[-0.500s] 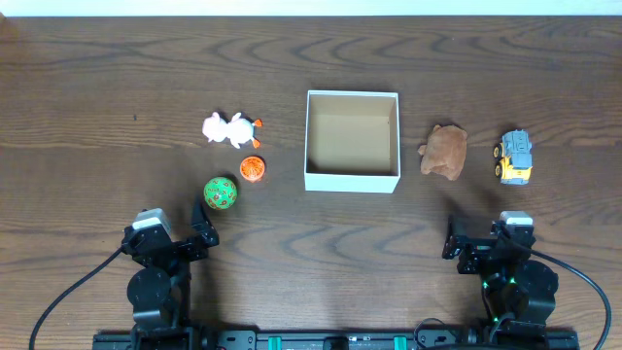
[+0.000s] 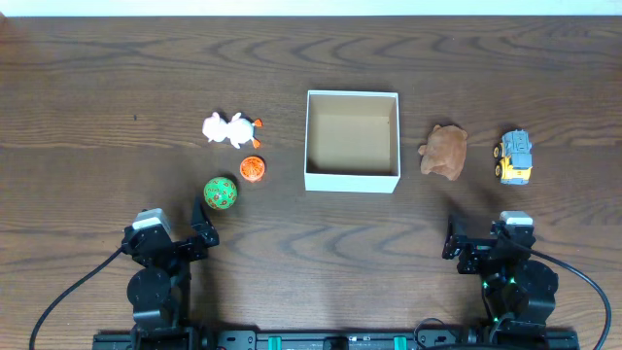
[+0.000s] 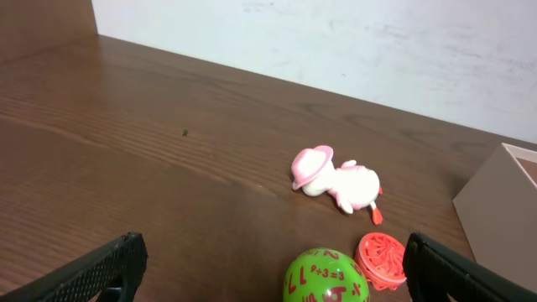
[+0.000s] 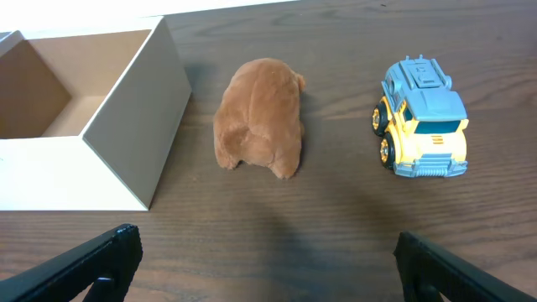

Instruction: Pack container

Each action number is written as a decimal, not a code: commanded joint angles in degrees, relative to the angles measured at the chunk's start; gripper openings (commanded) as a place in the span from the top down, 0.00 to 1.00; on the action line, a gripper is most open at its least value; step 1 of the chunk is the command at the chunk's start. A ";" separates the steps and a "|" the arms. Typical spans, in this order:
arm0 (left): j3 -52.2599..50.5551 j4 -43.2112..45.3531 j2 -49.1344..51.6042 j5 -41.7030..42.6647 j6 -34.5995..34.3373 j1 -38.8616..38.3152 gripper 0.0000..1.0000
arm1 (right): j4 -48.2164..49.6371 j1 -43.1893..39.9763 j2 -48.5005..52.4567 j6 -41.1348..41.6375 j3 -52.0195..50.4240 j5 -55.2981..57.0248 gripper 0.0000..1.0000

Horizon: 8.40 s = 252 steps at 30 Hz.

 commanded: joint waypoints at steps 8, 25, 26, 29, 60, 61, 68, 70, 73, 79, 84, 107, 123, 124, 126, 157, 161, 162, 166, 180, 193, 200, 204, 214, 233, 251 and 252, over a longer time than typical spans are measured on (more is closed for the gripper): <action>-1.79 -0.09 -0.33 -0.22 -0.48 0.35 0.02 | 0.13 0.68 -0.46 0.85 -0.31 0.35 0.01; -1.79 2.43 -0.35 -0.22 -0.50 0.35 0.02 | 2.27 0.68 -0.46 -0.76 -0.31 1.33 0.01; -1.79 2.25 -0.35 -0.22 -0.50 0.35 0.02 | 4.02 0.68 -0.46 0.39 -0.31 0.48 0.01; -1.79 1.44 -0.33 -0.22 -0.50 0.35 0.02 | 6.80 0.68 -0.46 6.51 -0.31 -4.57 0.01; 50.90 -23.85 60.28 1.46 3.02 2.23 0.02 | -17.75 4.66 61.44 -4.55 60.30 -10.69 0.01; 52.52 -24.28 62.62 1.46 3.02 2.67 0.02 | -20.04 5.79 64.50 -5.33 63.78 -8.39 0.01; 55.98 -25.11 70.99 1.44 2.99 4.22 0.02 | -29.29 10.05 84.04 -6.38 81.37 6.10 0.01; 55.98 -25.62 71.91 1.44 2.99 4.20 0.02 | -28.96 9.55 87.62 -5.81 82.05 6.10 0.01; 55.93 -26.36 72.81 1.44 2.99 4.20 0.02 | -29.03 8.50 92.61 -5.84 82.03 6.12 0.01; 55.91 -26.43 73.16 1.44 2.99 4.20 0.02 | -27.39 6.99 100.69 -5.79 82.03 6.12 0.01; 55.91 -26.43 73.16 1.44 2.99 4.20 0.02 | -25.79 6.23 106.51 -3.50 82.01 6.10 0.01; 55.91 -26.40 73.16 1.44 2.99 4.20 0.02 | -28.06 8.15 117.24 1.75 81.61 4.44 0.99; 55.91 -26.40 73.16 1.44 2.99 4.20 0.02 | -24.13 21.44 88.43 8.31 85.24 1.88 0.99; 55.91 -26.43 73.16 1.44 2.99 4.20 0.02 | -23.32 22.82 88.28 9.97 85.24 1.88 0.99; 55.91 -26.43 73.16 1.44 2.99 4.20 0.02 | -21.33 25.70 88.83 13.55 85.07 1.99 0.99; 55.91 -26.40 73.16 1.44 2.99 4.20 0.02 | -5.88 37.11 121.02 21.88 84.67 10.21 0.40; 55.91 -26.43 73.16 1.44 2.99 4.20 0.02 | -6.01 37.09 119.47 19.80 84.67 10.25 0.32; 55.91 -26.43 73.16 1.44 2.99 4.20 0.02 | -5.97 36.98 118.60 18.97 84.67 10.29 0.30; 55.91 -26.40 73.16 1.44 2.99 4.20 0.02 | -5.66 36.20 113.48 16.02 84.67 11.78 0.11; 55.91 -26.43 73.16 1.44 2.99 4.20 0.02 | -22.14 17.31 92.15 11.69 84.67 22.88 0.01; 55.91 -26.43 73.16 1.44 2.99 4.20 0.02 | -29.51 -12.20 102.47 -4.31 83.91 1.88 0.04; 55.91 -26.43 73.16 1.44 2.99 4.20 0.02 | -29.29 -12.13 110.68 -8.35 83.84 4.44 0.05; 55.91 -26.43 73.16 1.44 2.99 4.20 0.02 | -29.57 -12.13 114.88 -8.37 83.84 8.20 0.08; 55.91 -26.40 73.16 1.44 2.99 4.20 0.02 | -29.70 -12.07 118.03 -8.13 83.80 9.38 0.21; 55.91 -26.43 73.16 1.44 2.99 4.20 0.02 | -30.36 -8.72 113.90 -4.68 84.63 10.19 0.63; 55.91 -26.43 73.16 1.44 2.99 4.20 0.02 | -22.43 27.41 90.62 4.55 84.76 11.78 0.89; 55.91 -26.43 73.16 1.44 2.99 4.20 0.02 | -22.16 28.85 91.19 5.29 84.76 13.07 0.89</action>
